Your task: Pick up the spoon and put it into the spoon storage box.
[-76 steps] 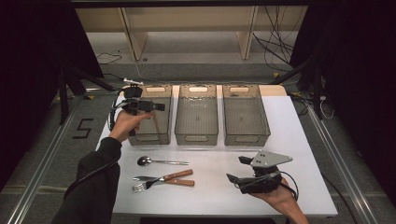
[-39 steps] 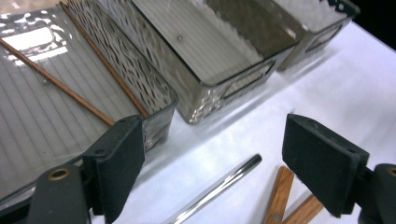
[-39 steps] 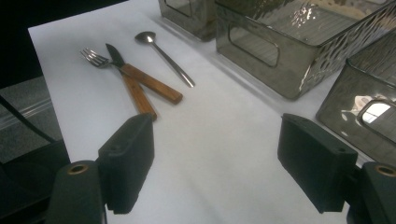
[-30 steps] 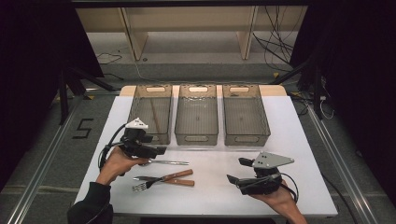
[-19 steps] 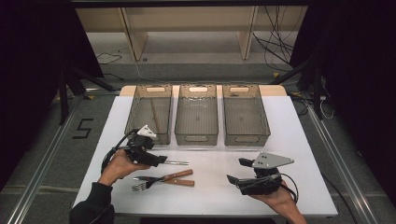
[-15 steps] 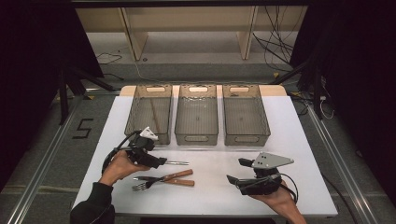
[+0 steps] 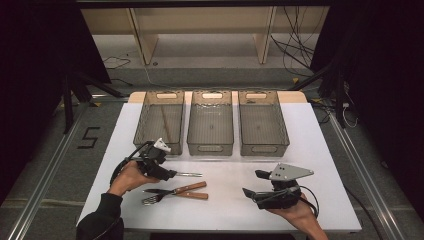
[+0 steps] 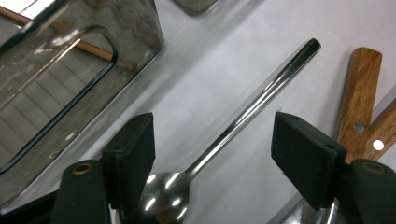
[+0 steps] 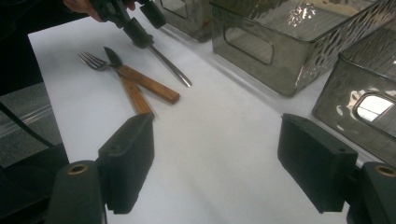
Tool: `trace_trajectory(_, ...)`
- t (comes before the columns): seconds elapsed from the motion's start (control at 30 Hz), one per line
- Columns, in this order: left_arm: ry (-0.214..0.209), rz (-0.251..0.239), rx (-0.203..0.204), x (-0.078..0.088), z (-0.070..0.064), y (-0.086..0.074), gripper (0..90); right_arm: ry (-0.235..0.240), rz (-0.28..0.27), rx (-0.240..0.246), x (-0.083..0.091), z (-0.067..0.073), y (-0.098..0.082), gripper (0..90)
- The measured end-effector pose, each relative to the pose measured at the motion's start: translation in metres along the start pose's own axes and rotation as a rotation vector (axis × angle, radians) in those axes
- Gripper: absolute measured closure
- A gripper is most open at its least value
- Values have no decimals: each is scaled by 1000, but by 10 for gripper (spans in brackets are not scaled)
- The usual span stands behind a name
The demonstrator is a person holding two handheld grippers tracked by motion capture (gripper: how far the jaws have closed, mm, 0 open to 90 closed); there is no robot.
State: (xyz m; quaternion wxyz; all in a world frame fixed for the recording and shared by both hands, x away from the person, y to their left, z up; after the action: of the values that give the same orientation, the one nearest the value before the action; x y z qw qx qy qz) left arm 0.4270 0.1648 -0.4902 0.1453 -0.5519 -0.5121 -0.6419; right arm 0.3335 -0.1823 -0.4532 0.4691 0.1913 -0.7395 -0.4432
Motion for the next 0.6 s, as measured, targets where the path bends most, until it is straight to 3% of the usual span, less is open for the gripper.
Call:
trace_trajectory(0.27,0,40,-32,-7,1,1,394,0,12,3,-3,1,0,279)
trace_trajectory(0.6,-18,119,-36,-11,2,2,498,1,21,6,-4,2,-1,280)
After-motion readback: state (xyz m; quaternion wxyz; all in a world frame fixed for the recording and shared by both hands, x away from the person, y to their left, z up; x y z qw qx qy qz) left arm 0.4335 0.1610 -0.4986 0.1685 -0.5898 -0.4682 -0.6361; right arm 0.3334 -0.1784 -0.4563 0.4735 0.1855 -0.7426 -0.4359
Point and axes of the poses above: each handheld gripper's, and its own axes: x roughly backward along the jaws, y roughly out of its top, z roughly to its left, the point moved 4 cm from there along -x, roughly forward along the jaws, and after that the axes turned 15 degrees about x, right-handed, at the moved point
